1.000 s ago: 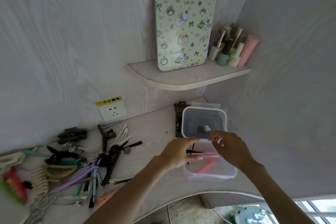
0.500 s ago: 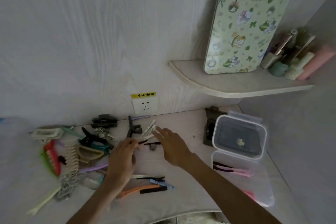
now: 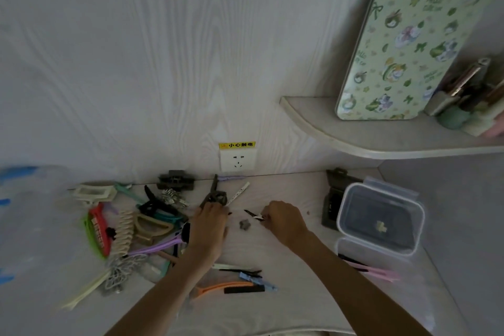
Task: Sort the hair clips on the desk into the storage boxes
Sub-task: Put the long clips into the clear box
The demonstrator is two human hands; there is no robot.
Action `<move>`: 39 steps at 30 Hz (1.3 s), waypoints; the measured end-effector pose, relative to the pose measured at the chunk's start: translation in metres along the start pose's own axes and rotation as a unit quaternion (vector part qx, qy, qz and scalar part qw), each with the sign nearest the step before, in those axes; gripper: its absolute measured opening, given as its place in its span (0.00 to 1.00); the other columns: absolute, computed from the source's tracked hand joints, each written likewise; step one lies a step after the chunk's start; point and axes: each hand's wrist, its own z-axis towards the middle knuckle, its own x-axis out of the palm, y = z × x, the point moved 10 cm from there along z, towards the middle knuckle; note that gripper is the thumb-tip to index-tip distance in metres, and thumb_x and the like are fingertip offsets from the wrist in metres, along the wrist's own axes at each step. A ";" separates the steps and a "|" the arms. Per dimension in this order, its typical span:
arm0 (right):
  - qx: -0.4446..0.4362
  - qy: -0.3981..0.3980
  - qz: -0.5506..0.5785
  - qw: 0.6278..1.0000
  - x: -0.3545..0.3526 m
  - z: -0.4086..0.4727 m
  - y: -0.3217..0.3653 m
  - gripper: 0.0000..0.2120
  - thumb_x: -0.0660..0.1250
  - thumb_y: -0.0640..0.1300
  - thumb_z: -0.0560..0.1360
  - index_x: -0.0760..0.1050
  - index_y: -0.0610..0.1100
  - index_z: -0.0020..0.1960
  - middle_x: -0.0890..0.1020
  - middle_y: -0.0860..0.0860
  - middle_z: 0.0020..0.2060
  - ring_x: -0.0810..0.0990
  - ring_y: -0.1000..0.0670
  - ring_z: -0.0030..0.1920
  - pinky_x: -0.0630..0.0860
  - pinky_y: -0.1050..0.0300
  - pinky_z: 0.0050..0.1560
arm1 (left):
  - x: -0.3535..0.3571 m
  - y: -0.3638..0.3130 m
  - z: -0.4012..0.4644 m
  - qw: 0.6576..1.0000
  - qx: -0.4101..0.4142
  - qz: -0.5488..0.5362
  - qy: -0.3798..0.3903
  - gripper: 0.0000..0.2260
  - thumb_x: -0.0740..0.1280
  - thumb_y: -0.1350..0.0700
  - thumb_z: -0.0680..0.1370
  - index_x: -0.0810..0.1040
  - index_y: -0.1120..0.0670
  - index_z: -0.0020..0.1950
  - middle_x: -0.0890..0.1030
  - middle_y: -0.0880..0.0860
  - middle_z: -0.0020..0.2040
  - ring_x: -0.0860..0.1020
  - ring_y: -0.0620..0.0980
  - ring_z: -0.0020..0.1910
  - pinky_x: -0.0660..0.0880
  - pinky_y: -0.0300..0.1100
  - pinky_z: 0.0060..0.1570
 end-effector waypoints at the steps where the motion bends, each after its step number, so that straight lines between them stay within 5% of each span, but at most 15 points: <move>1: 0.015 0.008 0.003 1.000 0.000 -0.003 -0.005 0.11 0.63 0.47 0.76 0.80 0.42 0.51 0.81 0.45 0.49 0.78 0.46 0.50 0.64 0.60 0.39 | -0.001 0.002 0.002 1.000 -0.009 -0.001 -0.013 0.15 0.69 0.57 0.73 0.77 0.54 0.59 0.79 0.52 0.57 0.76 0.53 0.57 0.73 0.47 0.56; 3: 0.039 0.024 0.006 0.999 0.001 -0.010 -0.018 0.11 0.64 0.48 0.75 0.80 0.41 0.49 0.82 0.45 0.48 0.78 0.46 0.51 0.64 0.60 0.36 | -0.005 0.003 0.004 0.999 -0.013 0.013 -0.036 0.14 0.73 0.59 0.69 0.80 0.55 0.54 0.82 0.52 0.50 0.80 0.52 0.51 0.76 0.46 0.46; 7: 0.050 0.033 0.045 0.997 0.010 -0.024 -0.030 0.13 0.63 0.47 0.76 0.78 0.38 0.52 0.78 0.42 0.52 0.75 0.45 0.55 0.66 0.58 0.45 | -0.003 0.004 0.010 0.997 -0.020 0.072 -0.012 0.10 0.59 0.60 0.79 0.77 0.51 0.53 0.82 0.50 0.52 0.78 0.50 0.54 0.70 0.42 0.54; 10: 0.040 0.014 0.057 0.997 0.011 -0.030 -0.026 0.13 0.62 0.47 0.77 0.78 0.39 0.55 0.77 0.42 0.53 0.75 0.45 0.55 0.68 0.57 0.50 | -0.002 -0.005 0.013 0.992 0.012 0.125 0.009 0.11 0.58 0.61 0.79 0.78 0.52 0.50 0.82 0.51 0.50 0.78 0.50 0.51 0.68 0.41 0.55; 13: 0.044 0.028 0.087 0.995 0.010 -0.031 -0.027 0.12 0.63 0.47 0.77 0.80 0.39 0.48 0.80 0.44 0.44 0.77 0.47 0.45 0.68 0.58 0.41 | 0.001 -0.011 0.016 0.989 0.039 0.139 0.043 0.10 0.59 0.63 0.77 0.78 0.54 0.50 0.81 0.52 0.50 0.77 0.53 0.53 0.66 0.41 0.57; 16: 0.072 0.045 0.172 0.981 0.015 -0.031 -0.039 0.13 0.67 0.45 0.74 0.76 0.43 0.32 0.73 0.49 0.27 0.70 0.54 0.30 0.61 0.64 0.28 | -0.001 -0.011 0.015 0.992 0.065 0.098 0.044 0.09 0.60 0.61 0.77 0.79 0.53 0.51 0.81 0.51 0.52 0.75 0.52 0.56 0.64 0.42 0.59; 21: 0.070 0.056 0.259 0.962 0.003 -0.033 -0.032 0.13 0.71 0.46 0.72 0.81 0.35 0.40 0.79 0.47 0.30 0.72 0.60 0.29 0.64 0.69 0.31 | -0.020 -0.008 0.004 0.991 0.096 -0.085 -0.049 0.05 0.67 0.58 0.75 0.81 0.51 0.49 0.82 0.49 0.49 0.76 0.51 0.54 0.63 0.39 0.59; 24: 0.075 -0.003 0.343 0.936 -0.038 -0.052 -0.034 0.09 0.73 0.43 0.70 0.79 0.48 0.31 0.76 0.59 0.25 0.74 0.66 0.28 0.66 0.73 0.34 | -0.037 -0.022 -0.005 0.976 0.135 -0.141 -0.095 0.04 0.66 0.54 0.76 0.79 0.52 0.48 0.83 0.48 0.43 0.77 0.50 0.49 0.69 0.42 0.56; 27: 0.074 -0.050 0.375 0.923 -0.079 -0.088 -0.045 0.09 0.71 0.42 0.71 0.77 0.53 0.35 0.76 0.59 0.30 0.76 0.67 0.31 0.69 0.74 0.36 | -0.045 -0.052 -0.008 0.955 0.183 -0.229 -0.054 0.06 0.62 0.50 0.78 0.75 0.50 0.52 0.82 0.42 0.44 0.79 0.42 0.45 0.73 0.40 0.57; 30: 0.128 -0.081 0.392 0.907 -0.102 -0.130 -0.079 0.02 0.70 0.43 0.72 0.81 0.48 0.43 0.82 0.53 0.36 0.79 0.58 0.38 0.73 0.66 0.41 | -0.052 -0.084 -0.008 0.935 0.183 -0.305 -0.017 0.07 0.60 0.48 0.79 0.73 0.46 0.56 0.79 0.38 0.40 0.79 0.37 0.35 0.76 0.33 0.37; 34: 0.195 -0.085 0.264 0.941 -0.113 -0.187 -0.132 0.08 0.69 0.43 0.73 0.81 0.42 0.51 0.83 0.48 0.46 0.81 0.50 0.47 0.74 0.58 0.51 | -0.049 -0.151 -0.012 0.915 0.214 -0.339 0.037 0.10 0.57 0.47 0.80 0.73 0.45 0.59 0.77 0.42 0.36 0.76 0.40 0.29 0.70 0.32 0.30; 39: 0.209 0.050 0.143 0.966 -0.068 -0.220 -0.161 0.16 0.70 0.48 0.72 0.76 0.51 0.60 0.78 0.55 0.59 0.76 0.54 0.60 0.68 0.64 0.60 | -0.034 -0.236 -0.024 0.895 0.270 -0.337 0.108 0.14 0.57 0.54 0.81 0.74 0.51 0.65 0.80 0.51 0.58 0.78 0.50 0.53 0.71 0.40 0.49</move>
